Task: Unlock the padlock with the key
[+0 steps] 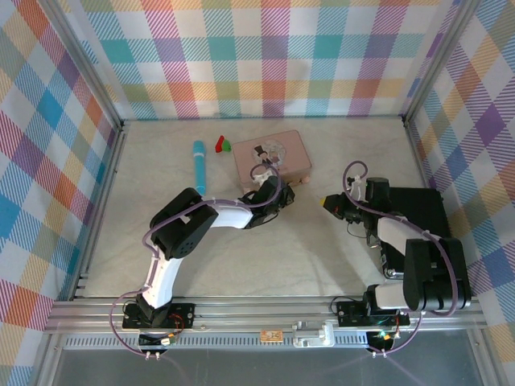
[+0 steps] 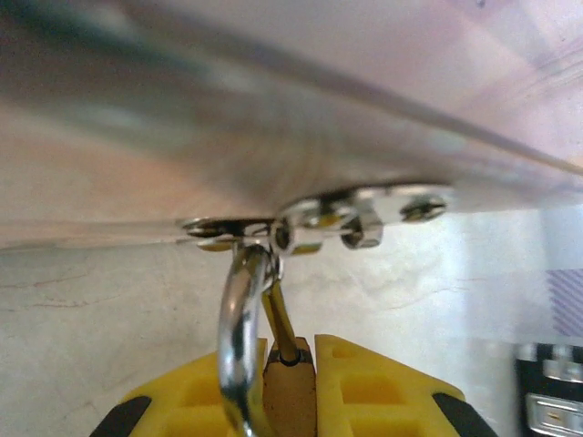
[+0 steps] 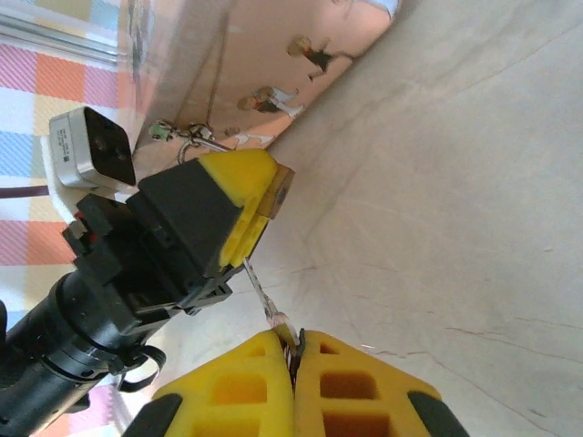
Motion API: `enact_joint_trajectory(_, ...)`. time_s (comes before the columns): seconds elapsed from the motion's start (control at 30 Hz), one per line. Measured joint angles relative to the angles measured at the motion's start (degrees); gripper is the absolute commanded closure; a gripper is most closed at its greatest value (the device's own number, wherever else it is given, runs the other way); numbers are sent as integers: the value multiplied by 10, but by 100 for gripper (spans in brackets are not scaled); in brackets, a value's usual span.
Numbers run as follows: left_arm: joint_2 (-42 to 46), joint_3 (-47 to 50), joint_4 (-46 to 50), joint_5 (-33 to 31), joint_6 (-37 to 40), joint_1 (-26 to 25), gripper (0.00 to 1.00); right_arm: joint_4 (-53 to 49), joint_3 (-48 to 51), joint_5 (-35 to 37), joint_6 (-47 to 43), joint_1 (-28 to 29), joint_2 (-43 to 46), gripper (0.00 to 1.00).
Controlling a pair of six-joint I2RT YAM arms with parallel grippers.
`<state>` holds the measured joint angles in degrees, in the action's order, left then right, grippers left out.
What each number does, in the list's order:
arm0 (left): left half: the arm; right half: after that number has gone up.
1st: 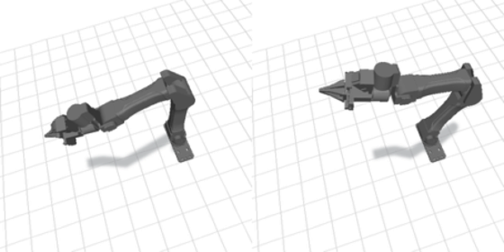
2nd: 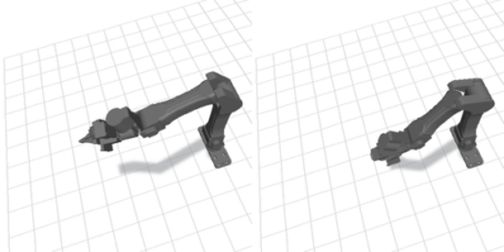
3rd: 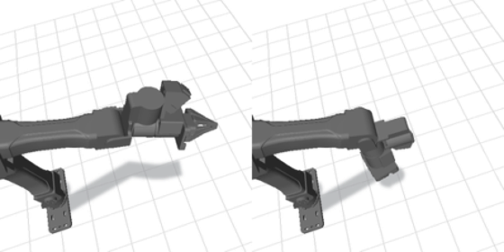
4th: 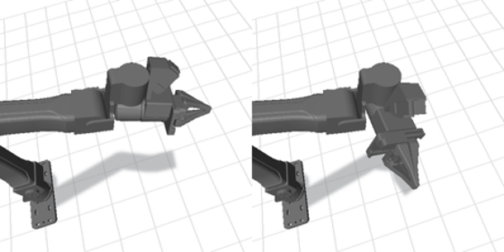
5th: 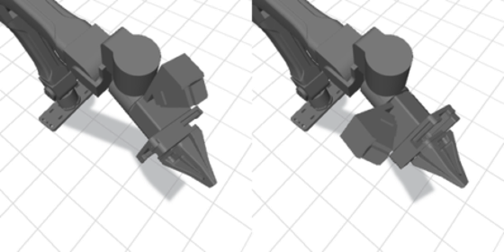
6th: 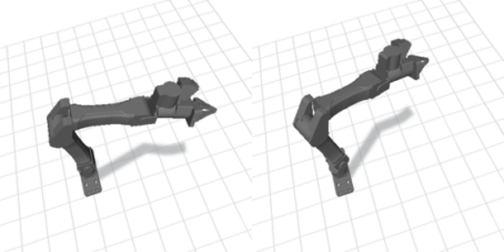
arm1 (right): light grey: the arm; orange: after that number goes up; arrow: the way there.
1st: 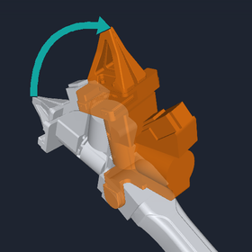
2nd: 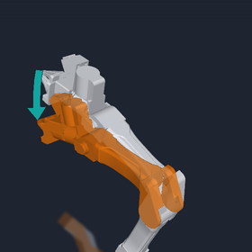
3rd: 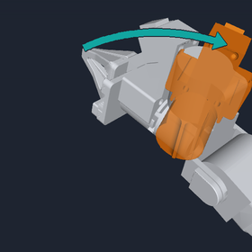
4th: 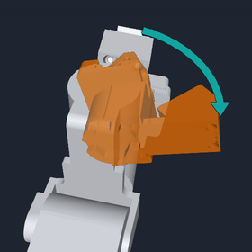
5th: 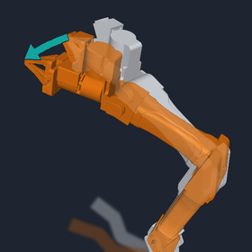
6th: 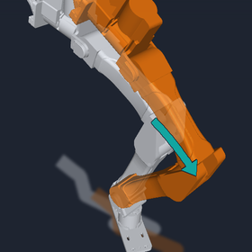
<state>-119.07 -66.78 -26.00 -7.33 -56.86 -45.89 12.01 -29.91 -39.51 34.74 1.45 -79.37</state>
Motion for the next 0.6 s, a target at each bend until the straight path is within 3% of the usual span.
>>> enact_joint_trajectory(0.4, 13, 39, -173, 108, -87, 23, 100, 203, 47, -86, 122, 23, -56, 100)
enact_joint_trajectory(0.6, 13, 54, -227, 137, -113, 25, 100, 244, 30, -107, 138, 28, -83, 100)
